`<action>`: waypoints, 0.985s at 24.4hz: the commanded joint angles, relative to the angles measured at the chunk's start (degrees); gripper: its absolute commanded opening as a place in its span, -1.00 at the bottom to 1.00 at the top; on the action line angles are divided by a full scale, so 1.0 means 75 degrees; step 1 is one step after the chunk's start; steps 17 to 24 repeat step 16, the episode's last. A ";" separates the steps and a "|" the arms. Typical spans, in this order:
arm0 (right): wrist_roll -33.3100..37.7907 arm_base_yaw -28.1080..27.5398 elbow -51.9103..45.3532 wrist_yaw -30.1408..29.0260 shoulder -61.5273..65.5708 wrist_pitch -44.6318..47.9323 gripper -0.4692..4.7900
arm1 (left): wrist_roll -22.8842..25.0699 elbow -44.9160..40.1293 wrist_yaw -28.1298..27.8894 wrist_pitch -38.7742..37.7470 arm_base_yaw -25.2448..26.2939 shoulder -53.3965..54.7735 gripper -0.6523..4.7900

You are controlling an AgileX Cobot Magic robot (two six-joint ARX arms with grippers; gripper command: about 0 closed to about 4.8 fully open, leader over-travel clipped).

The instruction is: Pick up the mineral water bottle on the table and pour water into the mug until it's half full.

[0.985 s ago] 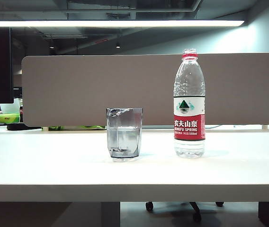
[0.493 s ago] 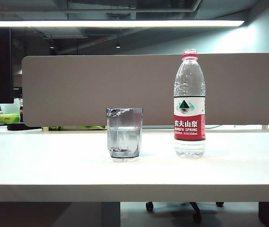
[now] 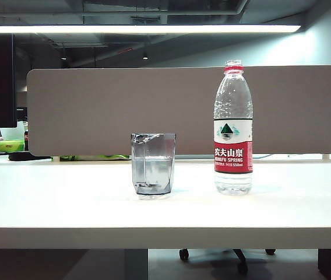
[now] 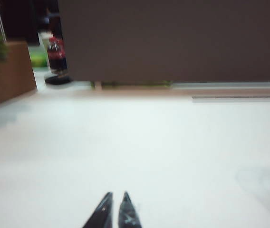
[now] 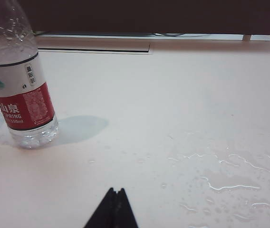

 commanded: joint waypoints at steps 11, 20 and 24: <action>0.0003 0.0003 -0.0023 0.0006 -0.0015 0.0087 -0.85 | -0.0099 0.0038 -0.0163 -0.1262 -0.0006 -0.0003 -0.68; 0.0003 0.0003 -0.0023 0.0006 -0.0015 0.0087 -0.85 | -0.0099 0.0038 -0.0163 -0.1262 -0.0006 -0.0003 -0.68; 0.0003 0.0003 -0.0023 0.0006 -0.0015 0.0087 -0.85 | -0.0099 0.0038 -0.0163 -0.1262 -0.0006 -0.0003 -0.68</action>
